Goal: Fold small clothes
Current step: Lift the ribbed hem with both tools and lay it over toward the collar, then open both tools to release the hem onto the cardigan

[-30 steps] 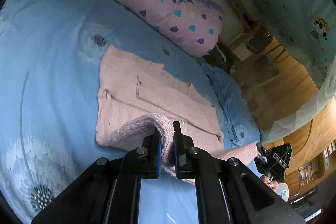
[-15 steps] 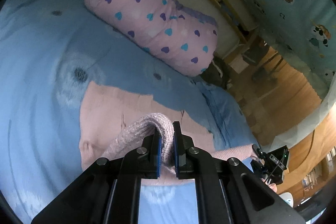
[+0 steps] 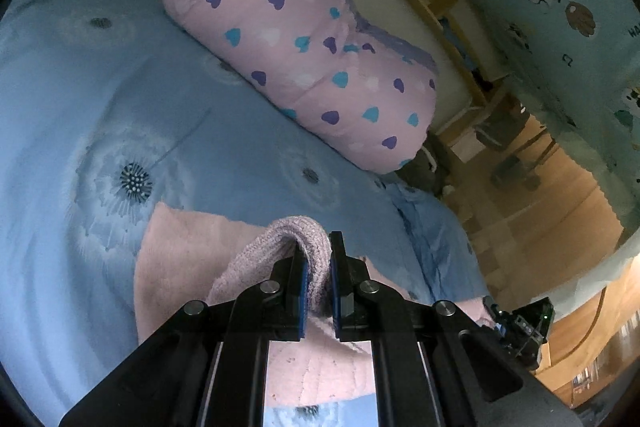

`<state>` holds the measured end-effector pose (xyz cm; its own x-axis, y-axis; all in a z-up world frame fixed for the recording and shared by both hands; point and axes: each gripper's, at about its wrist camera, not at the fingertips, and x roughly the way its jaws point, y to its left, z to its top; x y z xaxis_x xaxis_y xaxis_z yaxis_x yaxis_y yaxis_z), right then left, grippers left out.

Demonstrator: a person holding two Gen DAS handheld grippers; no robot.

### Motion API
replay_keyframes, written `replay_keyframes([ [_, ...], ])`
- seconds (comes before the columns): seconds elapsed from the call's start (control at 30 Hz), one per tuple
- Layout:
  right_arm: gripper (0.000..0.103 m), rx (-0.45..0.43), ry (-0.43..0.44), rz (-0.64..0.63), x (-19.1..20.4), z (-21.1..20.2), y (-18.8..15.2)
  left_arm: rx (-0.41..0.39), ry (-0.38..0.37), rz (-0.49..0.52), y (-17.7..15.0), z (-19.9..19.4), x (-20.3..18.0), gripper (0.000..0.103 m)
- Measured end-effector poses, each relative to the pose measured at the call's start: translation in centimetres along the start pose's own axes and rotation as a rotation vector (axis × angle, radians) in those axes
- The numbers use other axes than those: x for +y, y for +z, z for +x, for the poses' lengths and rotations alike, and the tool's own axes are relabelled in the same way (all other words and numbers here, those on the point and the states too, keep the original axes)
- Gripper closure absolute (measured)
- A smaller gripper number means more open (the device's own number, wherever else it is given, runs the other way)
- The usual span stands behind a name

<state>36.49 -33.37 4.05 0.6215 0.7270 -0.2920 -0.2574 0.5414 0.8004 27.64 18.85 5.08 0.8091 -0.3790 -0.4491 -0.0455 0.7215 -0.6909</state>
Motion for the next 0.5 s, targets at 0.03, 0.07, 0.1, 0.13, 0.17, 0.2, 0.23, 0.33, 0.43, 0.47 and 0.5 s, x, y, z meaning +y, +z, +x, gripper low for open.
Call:
replay_keyframes([
  [0.03, 0.095, -0.010, 0.003, 0.001, -0.2, 0.1, 0.3, -0.004, -0.002, -0.001, 0.3, 0.2, 0.1, 0.101],
  [0.07, 0.095, -0.020, 0.007, 0.009, -0.5, 0.2, 0.7, -0.009, -0.007, -0.002, 0.5, 0.3, 0.1, 0.101],
  [0.1, 0.095, -0.022, 0.011, 0.017, -0.9, 0.3, 1.0, -0.015, -0.010, -0.002, 0.8, 0.4, 0.2, 0.101],
  [0.13, 0.095, -0.023, 0.010, 0.021, -1.1, 0.5, 1.3, -0.023, -0.013, -0.001, 1.2, 0.5, 0.2, 0.101],
  [0.17, 0.095, -0.026, 0.009, 0.021, -1.3, 0.6, 1.5, -0.027, -0.016, -0.001, 1.4, 0.6, 0.2, 0.101],
  [0.2, 0.095, -0.028, 0.008, 0.018, -1.4, 0.7, 1.6, -0.031, -0.017, 0.001, 1.6, 0.6, 0.3, 0.101],
  [0.23, 0.095, -0.028, 0.004, 0.015, -1.6, 0.9, 1.8, -0.031, -0.014, 0.005, 1.7, 0.9, 0.3, 0.101],
  [0.33, 0.095, -0.007, -0.027, 0.015, -2.6, 1.9, 1.9, -0.010, 0.018, 0.010, 1.6, 2.0, 0.9, 0.101],
  [0.43, 0.095, 0.022, -0.068, 0.031, -4.2, 3.0, 1.2, 0.031, 0.057, 0.002, 0.5, 3.4, 2.1, 0.101],
  [0.47, 0.095, 0.041, -0.092, 0.041, -5.1, 3.4, 0.7, 0.046, 0.074, 0.001, 0.1, 3.9, 2.4, 0.101],
  [0.5, 0.095, 0.055, -0.108, 0.049, -5.7, 3.7, 0.2, 0.060, 0.089, 0.001, -0.3, 4.3, 2.8, 0.101],
])
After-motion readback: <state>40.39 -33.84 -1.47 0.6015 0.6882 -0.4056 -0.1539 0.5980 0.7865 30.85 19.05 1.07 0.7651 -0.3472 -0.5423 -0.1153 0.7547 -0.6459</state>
